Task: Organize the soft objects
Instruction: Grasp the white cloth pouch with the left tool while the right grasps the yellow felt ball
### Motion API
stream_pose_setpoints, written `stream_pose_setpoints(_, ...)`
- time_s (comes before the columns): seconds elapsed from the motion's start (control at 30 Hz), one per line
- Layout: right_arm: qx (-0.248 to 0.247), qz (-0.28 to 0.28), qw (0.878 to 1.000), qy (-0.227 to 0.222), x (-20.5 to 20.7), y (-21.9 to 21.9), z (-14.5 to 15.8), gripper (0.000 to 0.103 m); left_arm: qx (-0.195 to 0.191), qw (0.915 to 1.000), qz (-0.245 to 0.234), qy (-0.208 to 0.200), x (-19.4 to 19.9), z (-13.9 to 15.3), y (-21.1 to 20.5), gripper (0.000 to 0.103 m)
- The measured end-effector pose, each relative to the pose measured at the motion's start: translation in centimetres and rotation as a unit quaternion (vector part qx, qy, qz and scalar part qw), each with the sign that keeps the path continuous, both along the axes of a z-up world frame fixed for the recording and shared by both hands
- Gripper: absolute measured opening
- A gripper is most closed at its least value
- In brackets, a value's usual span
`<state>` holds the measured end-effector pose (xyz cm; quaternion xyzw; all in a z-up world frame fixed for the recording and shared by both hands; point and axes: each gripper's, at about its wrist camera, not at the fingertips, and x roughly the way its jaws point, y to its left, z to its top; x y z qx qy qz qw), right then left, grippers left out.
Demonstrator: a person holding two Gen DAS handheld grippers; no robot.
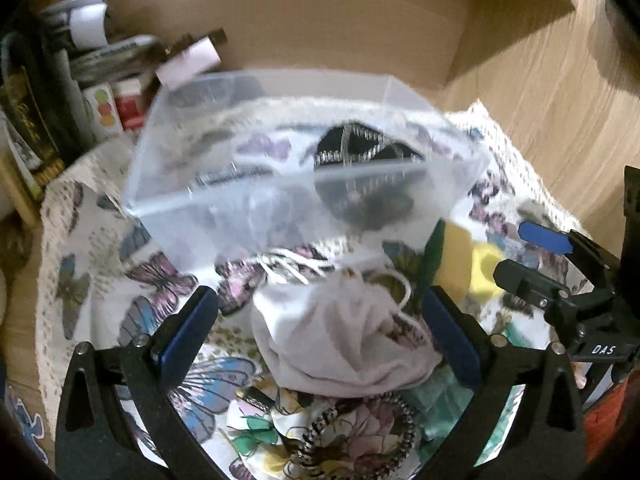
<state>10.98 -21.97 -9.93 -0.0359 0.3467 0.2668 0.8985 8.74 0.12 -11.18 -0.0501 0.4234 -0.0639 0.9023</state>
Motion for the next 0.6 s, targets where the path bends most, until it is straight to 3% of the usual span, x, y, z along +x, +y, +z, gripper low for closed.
stream_pose_setpoints(0.07, 0.002, 0.001, 1.000, 0.017, -0.1, -0.1, -0.9, 0.090, 0.001, 0.9999, -0.005, 0.009, 0.1, -0.6, -0.1, 0.103)
stream_pose_setpoints(0.23, 0.000, 0.018, 0.998, 0.052, -0.1, 0.1, -2.2, 0.060, -0.010, 0.9999, -0.002, 0.007, -0.2, -0.9, 0.3, 0.103)
stream_pose_setpoints(0.37, -0.006, 0.028, 0.998, 0.062, -0.2, 0.6, -2.8, 0.046, -0.015, 0.9999, -0.005, 0.006, -0.3, -1.0, 0.3, 0.102)
stream_pose_setpoints(0.47, -0.012, 0.030, 0.998, 0.062, -0.3, 0.7, -3.0, 0.044, -0.011, 0.9994, -0.024, 0.022, -0.1, -1.7, -0.3, 0.076)
stream_pose_setpoints(0.6, -0.004, 0.027, 0.998, 0.056, -0.4, 0.4, -2.8, 0.043, -0.006, 0.9996, -0.026, 0.002, -0.8, -1.4, -0.5, 0.061)
